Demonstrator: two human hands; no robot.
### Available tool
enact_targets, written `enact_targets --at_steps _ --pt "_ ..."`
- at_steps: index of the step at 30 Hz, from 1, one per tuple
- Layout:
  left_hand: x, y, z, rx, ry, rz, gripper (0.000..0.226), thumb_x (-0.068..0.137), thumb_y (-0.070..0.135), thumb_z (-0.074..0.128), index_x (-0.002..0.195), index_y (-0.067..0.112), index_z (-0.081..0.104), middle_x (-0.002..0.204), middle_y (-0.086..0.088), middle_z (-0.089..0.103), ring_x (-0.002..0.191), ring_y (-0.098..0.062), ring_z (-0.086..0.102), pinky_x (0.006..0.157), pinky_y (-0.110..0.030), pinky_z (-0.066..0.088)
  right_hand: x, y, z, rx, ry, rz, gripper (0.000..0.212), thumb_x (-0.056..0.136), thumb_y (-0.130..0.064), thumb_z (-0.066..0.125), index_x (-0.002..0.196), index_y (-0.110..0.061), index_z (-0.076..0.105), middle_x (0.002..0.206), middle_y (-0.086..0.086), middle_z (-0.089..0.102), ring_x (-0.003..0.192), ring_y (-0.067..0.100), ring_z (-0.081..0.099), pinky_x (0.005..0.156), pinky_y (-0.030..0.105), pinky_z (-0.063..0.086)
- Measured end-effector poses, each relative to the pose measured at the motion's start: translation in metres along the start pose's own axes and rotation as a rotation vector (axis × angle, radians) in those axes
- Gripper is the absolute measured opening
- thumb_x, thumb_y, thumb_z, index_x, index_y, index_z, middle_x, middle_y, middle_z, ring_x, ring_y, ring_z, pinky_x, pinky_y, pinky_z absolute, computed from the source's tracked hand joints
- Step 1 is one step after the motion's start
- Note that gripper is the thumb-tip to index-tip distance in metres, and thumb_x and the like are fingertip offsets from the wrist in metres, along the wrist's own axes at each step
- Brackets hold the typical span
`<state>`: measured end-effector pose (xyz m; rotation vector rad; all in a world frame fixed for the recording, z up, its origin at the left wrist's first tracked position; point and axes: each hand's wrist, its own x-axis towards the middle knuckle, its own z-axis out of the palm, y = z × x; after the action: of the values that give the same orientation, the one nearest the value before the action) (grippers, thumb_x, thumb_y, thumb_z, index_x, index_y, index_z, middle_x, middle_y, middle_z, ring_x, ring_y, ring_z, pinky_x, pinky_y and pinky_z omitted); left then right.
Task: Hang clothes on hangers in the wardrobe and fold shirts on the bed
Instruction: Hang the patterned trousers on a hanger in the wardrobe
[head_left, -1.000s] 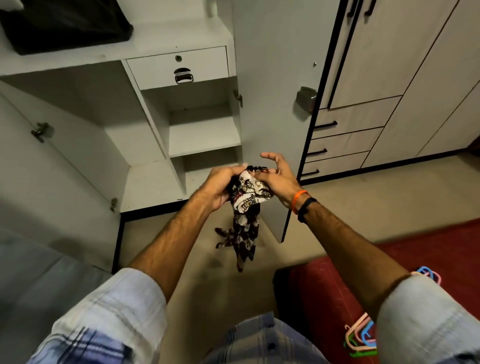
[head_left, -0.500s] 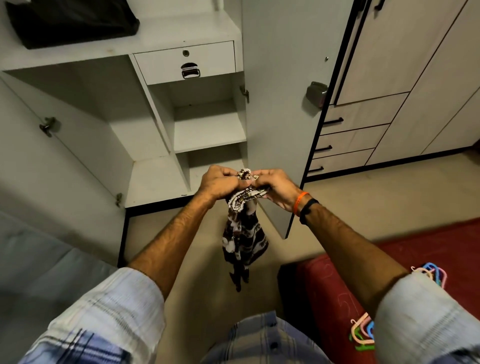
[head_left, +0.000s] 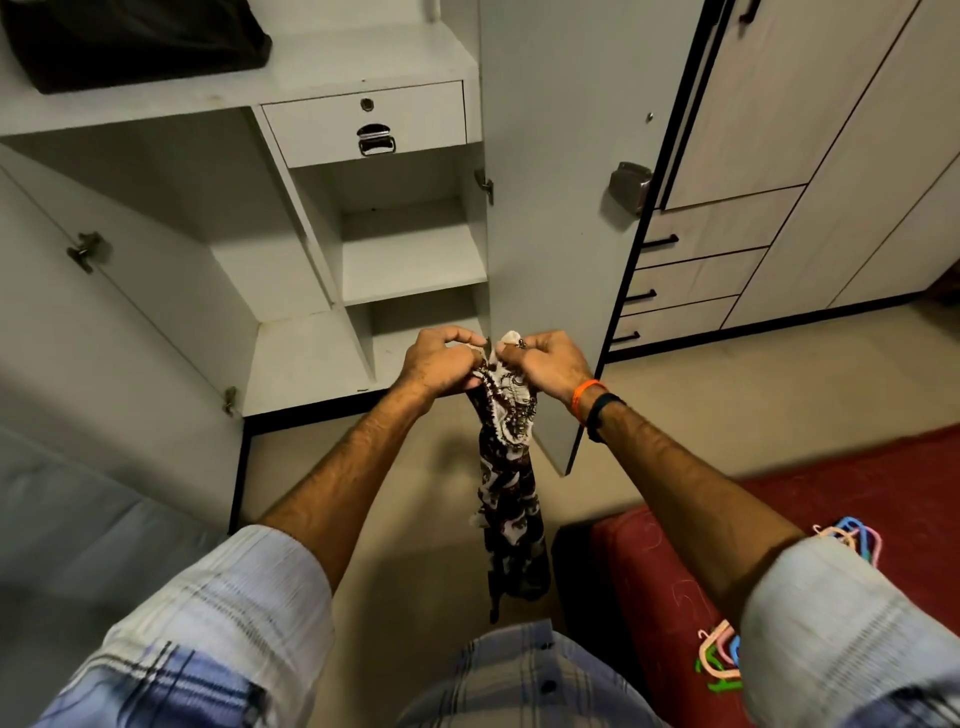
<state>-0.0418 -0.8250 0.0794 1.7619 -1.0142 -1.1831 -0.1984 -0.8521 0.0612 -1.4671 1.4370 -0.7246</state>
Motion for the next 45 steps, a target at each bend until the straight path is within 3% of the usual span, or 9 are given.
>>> enact_targets --at_steps 6,11,19,23,27,31,36,42,45 --pt "0.001 -0.008 -0.023 0.064 0.114 0.051 0.041 0.084 -0.004 0.046 0.078 0.023 0.077 0.086 0.004 0.073 0.053 -0.011 0.052 0.059 -0.029 0.052 -0.001 0.009 -0.025 0.068 0.061 0.027 0.026 0.089 -0.002 0.060 0.107 -0.018 0.066 0.094 0.005 0.068 0.066 0.016 0.070 0.062 0.031 0.061" --pt "0.009 -0.016 -0.055 0.059 0.243 0.024 0.024 0.084 0.007 0.062 0.069 0.017 0.078 0.080 -0.004 0.076 0.064 -0.016 0.064 0.076 -0.032 0.060 0.003 0.019 -0.041 0.230 0.046 0.105 0.030 0.093 0.006 0.049 0.084 -0.010 0.073 0.107 0.014 0.070 0.084 0.022 0.072 0.066 0.026 0.061" --pt "0.004 -0.018 -0.072 0.450 0.251 0.153 0.020 0.078 0.004 0.068 0.089 0.020 0.073 0.102 0.000 0.070 0.095 -0.016 0.064 0.089 -0.030 0.056 0.004 0.022 -0.038 -0.059 0.105 0.070 0.022 0.067 -0.007 0.083 0.079 -0.021 0.072 0.096 0.006 0.072 0.097 0.020 0.069 0.093 0.033 0.055" --pt "0.002 -0.027 -0.074 0.716 0.287 0.247 0.027 0.075 0.004 0.078 0.094 0.022 0.073 0.107 -0.006 0.070 0.091 -0.017 0.061 0.088 -0.026 0.053 0.006 0.018 -0.027 -0.127 0.249 -0.061 0.033 0.076 0.001 0.079 0.104 -0.001 0.063 0.081 -0.008 0.050 0.069 -0.004 0.052 0.088 0.028 0.050" --pt "-0.006 -0.028 -0.082 0.819 0.418 0.274 0.029 0.077 0.039 0.082 0.102 0.027 0.075 0.099 0.000 0.073 0.092 -0.020 0.063 0.085 -0.033 0.053 0.003 0.018 -0.026 -0.298 0.317 -0.116 0.043 0.069 -0.025 0.089 0.098 -0.016 0.059 0.092 -0.008 0.062 0.090 0.010 0.057 0.087 0.027 0.048" --pt "-0.007 -0.031 -0.094 0.570 0.438 0.095 0.041 0.069 0.051 0.084 0.099 0.026 0.075 0.091 0.005 0.073 0.089 -0.016 0.065 0.080 -0.031 0.054 0.013 0.025 -0.031 -0.052 0.258 -0.051 0.033 0.060 -0.034 0.092 0.076 -0.014 0.072 0.101 -0.007 0.067 0.098 0.011 0.063 0.089 0.024 0.051" --pt "-0.003 -0.034 -0.104 0.100 0.296 0.027 0.045 0.060 0.048 0.088 0.086 0.014 0.073 0.081 0.001 0.074 0.076 -0.016 0.071 0.062 -0.027 0.057 0.005 0.020 -0.033 0.335 0.168 0.028 0.018 0.073 -0.009 0.083 0.076 -0.007 0.065 0.064 0.001 0.066 0.049 0.004 0.057 0.052 0.020 0.047" --pt "-0.006 -0.035 -0.097 -0.147 0.146 0.084 0.033 0.086 0.034 0.073 0.102 0.006 0.070 0.093 -0.008 0.076 0.092 -0.026 0.073 0.086 -0.041 0.059 0.007 0.020 -0.031 0.554 0.137 0.041 0.082 0.049 -0.036 0.097 0.114 0.002 0.065 0.097 0.012 0.076 0.090 0.026 0.073 0.087 0.041 0.058" --pt "-0.002 -0.040 -0.093 -0.175 0.127 0.080 0.035 0.088 0.035 0.070 0.110 0.007 0.069 0.097 -0.011 0.076 0.094 -0.025 0.073 0.089 -0.043 0.058 0.004 0.018 -0.032 0.569 0.073 0.040 0.056 0.063 -0.019 0.091 0.107 0.006 0.068 0.097 0.016 0.075 0.093 0.031 0.073 0.086 0.041 0.058"
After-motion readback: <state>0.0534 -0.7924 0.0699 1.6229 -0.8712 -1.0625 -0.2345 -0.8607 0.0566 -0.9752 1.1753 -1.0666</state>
